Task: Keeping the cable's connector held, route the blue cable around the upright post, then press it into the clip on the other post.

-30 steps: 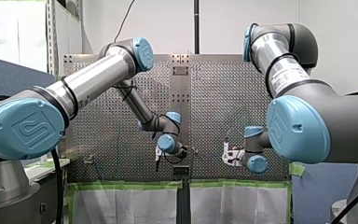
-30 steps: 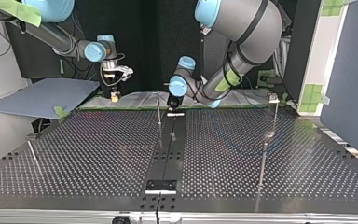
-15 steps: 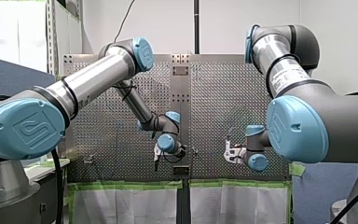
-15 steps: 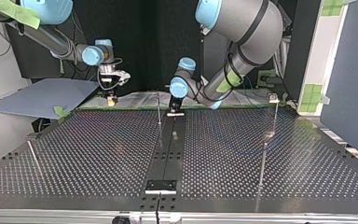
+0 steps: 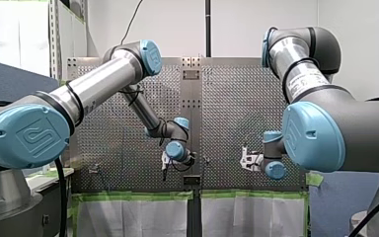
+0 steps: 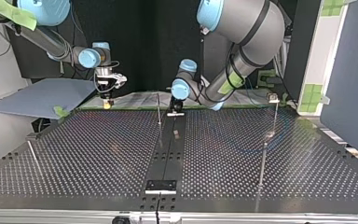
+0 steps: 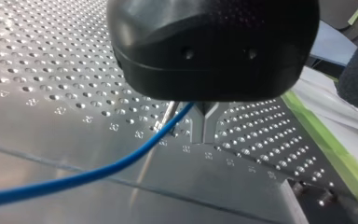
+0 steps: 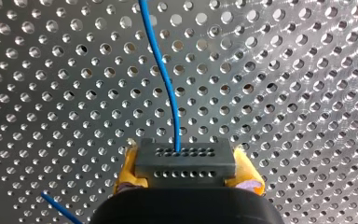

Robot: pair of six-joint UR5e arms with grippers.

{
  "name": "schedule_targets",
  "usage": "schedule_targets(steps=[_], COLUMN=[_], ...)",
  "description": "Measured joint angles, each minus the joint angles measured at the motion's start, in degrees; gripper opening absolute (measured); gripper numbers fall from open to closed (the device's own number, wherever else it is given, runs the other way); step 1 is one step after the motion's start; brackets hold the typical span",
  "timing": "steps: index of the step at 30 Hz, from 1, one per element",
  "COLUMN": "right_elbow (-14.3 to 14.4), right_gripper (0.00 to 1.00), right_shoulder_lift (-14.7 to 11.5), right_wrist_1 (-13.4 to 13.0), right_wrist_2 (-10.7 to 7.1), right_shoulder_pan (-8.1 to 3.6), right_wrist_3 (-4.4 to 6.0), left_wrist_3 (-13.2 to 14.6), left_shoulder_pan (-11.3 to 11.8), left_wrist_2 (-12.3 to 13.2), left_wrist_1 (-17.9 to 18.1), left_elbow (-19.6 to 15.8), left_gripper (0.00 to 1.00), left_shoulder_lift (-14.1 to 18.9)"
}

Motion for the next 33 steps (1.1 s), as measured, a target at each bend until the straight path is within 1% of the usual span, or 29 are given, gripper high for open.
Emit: schedule_targets(steps=[3,4,5,6,7,8,9,10,11,12,13,14,15,16,21,23,28,33], right_elbow=[-0.5,-0.6,-0.8,-0.9,-1.0,-1.0,-1.0,-1.1,-1.1,-1.1,-1.1,-1.1,-1.1,-1.1,-1.1,-1.1,-1.1,-1.1], right_gripper=[0.0,0.0,0.0,0.0,0.0,0.0,0.0,0.0,0.0,0.0,0.0,0.0,0.0,0.0,0.0,0.0,0.0,0.0], right_shoulder_lift=[0.0,0.0,0.0,0.0,0.0,0.0,0.0,0.0,0.0,0.0,0.0,0.0,0.0,0.0,0.0,0.0,0.0,0.0], right_wrist_1=[0.5,0.6,0.7,0.7,0.7,0.8,0.8,0.8,0.8,0.8,0.8,0.8,0.8,0.8,0.8,0.8,1.0,1.3], right_wrist_2=[-0.01,-0.02,-0.02,-0.04,-0.06,-0.07,-0.09,-0.09,-0.1,-0.12,-0.13,-0.16,-0.17,-0.18,-0.2,-0.2,-0.26,-0.28], right_shoulder_pan=[-0.02,-0.02,-0.03,-0.04,-0.04,-0.04,-0.05,-0.07,-0.07,-0.06,-0.07,-0.07,-0.08,-0.07,-0.07,-0.07,-0.07,-0.05], right_wrist_3=[-0.02,-0.02,-0.04,-0.05,-0.05,-0.05,-0.07,-0.08,-0.09,-0.1,-0.1,-0.11,-0.1,-0.09,0.03,0.05,0.06,0.06], left_wrist_3=[0.1,0.1,0.1,0.1,0.1,0.2,0.2,0.2,0.4,0.7,0.9,1.4,1.6,1.9,3.4,4.2,6.6,9.6], left_shoulder_pan=[0.1,0.1,0.1,0.0,0.0,-0.1,-0.1,-0.1,-0.1,-0.2,-0.2,-0.2,-0.2,-0.2,-0.4,-0.5,-0.8,-1.5], left_wrist_2=[0.0,0.0,0.0,0.0,-0.1,-0.3,-0.5,-0.7,-0.8,-0.9,-1.1,-1.3,-1.5,-1.8,-3.4,-3.3,-2.4,-4.0], left_wrist_1=[0.8,1.1,1.6,2.0,2.3,2.6,2.8,2.9,3.1,3.1,3.2,3.2,3.1,3.0,1.9,1.1,-1.2,-4.2], left_elbow=[0.0,0.0,0.0,0.0,0.0,0.0,0.0,0.0,0.0,0.0,0.0,0.0,0.0,0.0,0.0,0.0,0.0,0.0], left_gripper=[0.0,0.02,0.1,0.1,0.2,0.36,0.36,0.47,0.64,0.64,0.76,0.82,0.82,0.88,0.88,1.0,1.0,1.0], left_shoulder_lift=[0.0,0.0,0.0,0.0,0.0,0.0,0.0,0.0,0.0,0.0,0.0,0.0,0.0,0.0,0.1,0.1,0.1,0.4])
